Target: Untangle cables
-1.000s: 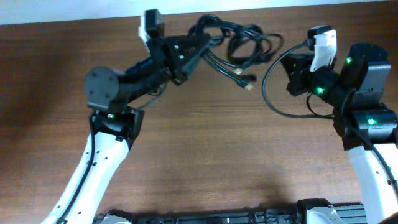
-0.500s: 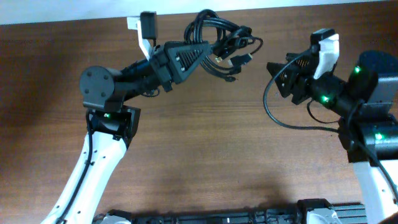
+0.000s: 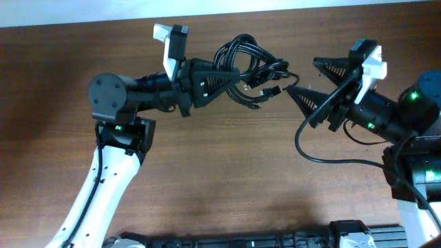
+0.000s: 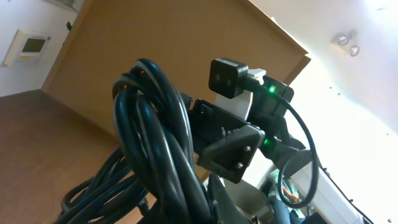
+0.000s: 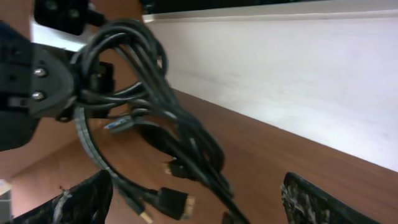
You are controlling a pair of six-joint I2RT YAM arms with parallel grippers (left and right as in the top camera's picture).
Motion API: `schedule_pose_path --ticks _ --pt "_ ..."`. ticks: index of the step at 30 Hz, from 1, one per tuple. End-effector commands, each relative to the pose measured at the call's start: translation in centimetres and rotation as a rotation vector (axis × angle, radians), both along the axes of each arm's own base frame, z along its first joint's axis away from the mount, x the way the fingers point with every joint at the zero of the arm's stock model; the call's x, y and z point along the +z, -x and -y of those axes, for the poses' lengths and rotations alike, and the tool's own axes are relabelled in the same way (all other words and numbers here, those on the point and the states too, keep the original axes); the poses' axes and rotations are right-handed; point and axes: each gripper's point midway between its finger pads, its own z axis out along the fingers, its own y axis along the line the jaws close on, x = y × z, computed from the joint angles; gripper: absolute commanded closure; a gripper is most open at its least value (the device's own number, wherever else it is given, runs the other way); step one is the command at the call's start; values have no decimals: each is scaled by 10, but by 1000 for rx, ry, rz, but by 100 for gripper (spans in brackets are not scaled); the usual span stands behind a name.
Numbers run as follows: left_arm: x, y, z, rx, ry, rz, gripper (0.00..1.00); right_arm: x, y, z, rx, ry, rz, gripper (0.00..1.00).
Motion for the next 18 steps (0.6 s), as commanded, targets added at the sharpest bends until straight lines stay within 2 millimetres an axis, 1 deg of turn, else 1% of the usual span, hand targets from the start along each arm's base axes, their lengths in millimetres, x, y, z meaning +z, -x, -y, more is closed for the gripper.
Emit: schedule_pose_path --ticks 1,2,3,4,6,8,9,13,18 --pt "17 9 -4 15 10 133 100 5 12 -8 73 -9 23 15" --pt "17 9 -4 18 9 154 100 6 12 -8 72 -9 24 15" --pt "16 12 -3 15 -2 225 100 6 12 -8 72 -9 24 15" --pt "10 23 -2 -26 -34 408 100 6 12 -8 72 -9 26 16" --pt "-1 43 -2 -119 -63 629 100 7 11 -7 68 -8 31 16" --pt "-15 67 -7 -254 -68 869 100 7 10 -7 61 -26 9 16" --pt "-18 68 -7 -260 -63 908 100 7 10 -7 56 -51 -22 16" --pt "-22 67 -7 -218 -24 1188 100 8 11 -7 40 -156 -145 16" --pt "-23 67 -7 -219 -25 1179 100 7 10 -8 44 -157 -149 16"
